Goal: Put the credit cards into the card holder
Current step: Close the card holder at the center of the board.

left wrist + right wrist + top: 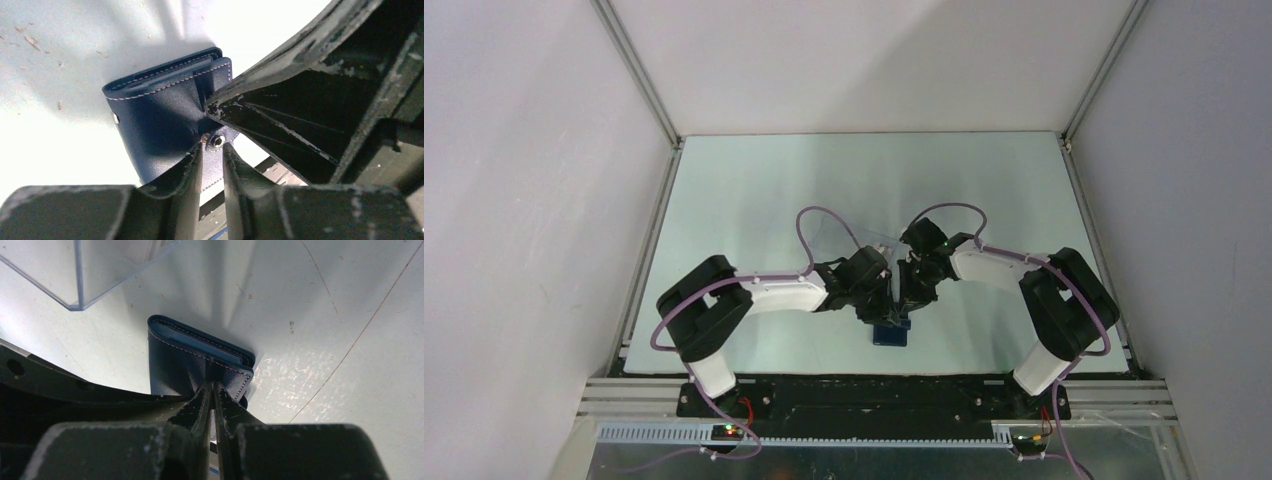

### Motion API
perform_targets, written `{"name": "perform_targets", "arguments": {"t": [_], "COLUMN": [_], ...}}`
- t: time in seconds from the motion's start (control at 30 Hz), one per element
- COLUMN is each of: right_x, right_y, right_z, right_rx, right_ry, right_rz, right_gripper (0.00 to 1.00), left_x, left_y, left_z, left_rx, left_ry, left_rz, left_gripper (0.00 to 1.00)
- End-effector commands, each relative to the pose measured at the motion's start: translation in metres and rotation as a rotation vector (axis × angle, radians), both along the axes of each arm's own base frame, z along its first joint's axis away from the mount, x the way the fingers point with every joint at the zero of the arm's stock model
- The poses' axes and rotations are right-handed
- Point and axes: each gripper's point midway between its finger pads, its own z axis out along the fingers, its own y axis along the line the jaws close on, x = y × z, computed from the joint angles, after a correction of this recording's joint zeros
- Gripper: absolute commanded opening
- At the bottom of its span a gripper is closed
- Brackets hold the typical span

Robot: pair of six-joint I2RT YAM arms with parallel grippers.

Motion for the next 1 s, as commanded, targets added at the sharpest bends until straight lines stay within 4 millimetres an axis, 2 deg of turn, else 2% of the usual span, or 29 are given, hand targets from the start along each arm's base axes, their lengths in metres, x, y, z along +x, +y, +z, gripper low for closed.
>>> {"name": "perform_targets", "arguments": {"t": [0.0,0.27,0.33,0.53,0.83,0.97], "right_x": [-0.009,-0.011,-0.011,-0.012,-0.011,-0.01], "right_y": [-0.045,-0.043,-0.043,-0.043,-0.04,-0.035], "right_z": [-0.03,-0.032,-0.031,-0.032,-0.027,-0.02], "right_rx": [-0.229,-0.226,-0.224,-0.226,-0.202,-0.147], "right_ry": [0.003,0.008,0.007,0.011,0.008,0.015], "right_rz": [0.014,0.022,0.023,0.025,0.021,0.016], "right_gripper": [0.1,0.1,0.1,0.1,0.1,0.1], "left_x": [0.005,0.007,0.008,0.01,0.015,0.016], "left_y": [0.004,-0.001,-0.002,-0.003,0.003,0.005], "left_z": [-0.01,-0.012,-0.01,-0.005,0.013,0.014], "left_rx": [0.049,0.045,0.035,0.02,0.002,0.016], "left_ry": [-0.009,-0.007,-0.011,-0.026,-0.089,-0.099], "left_rz": [0.008,-0.002,-0.004,-0.004,0.012,0.009], "left_gripper": [0.25,0.31,0.29,0.01,0.0,0.0]}}
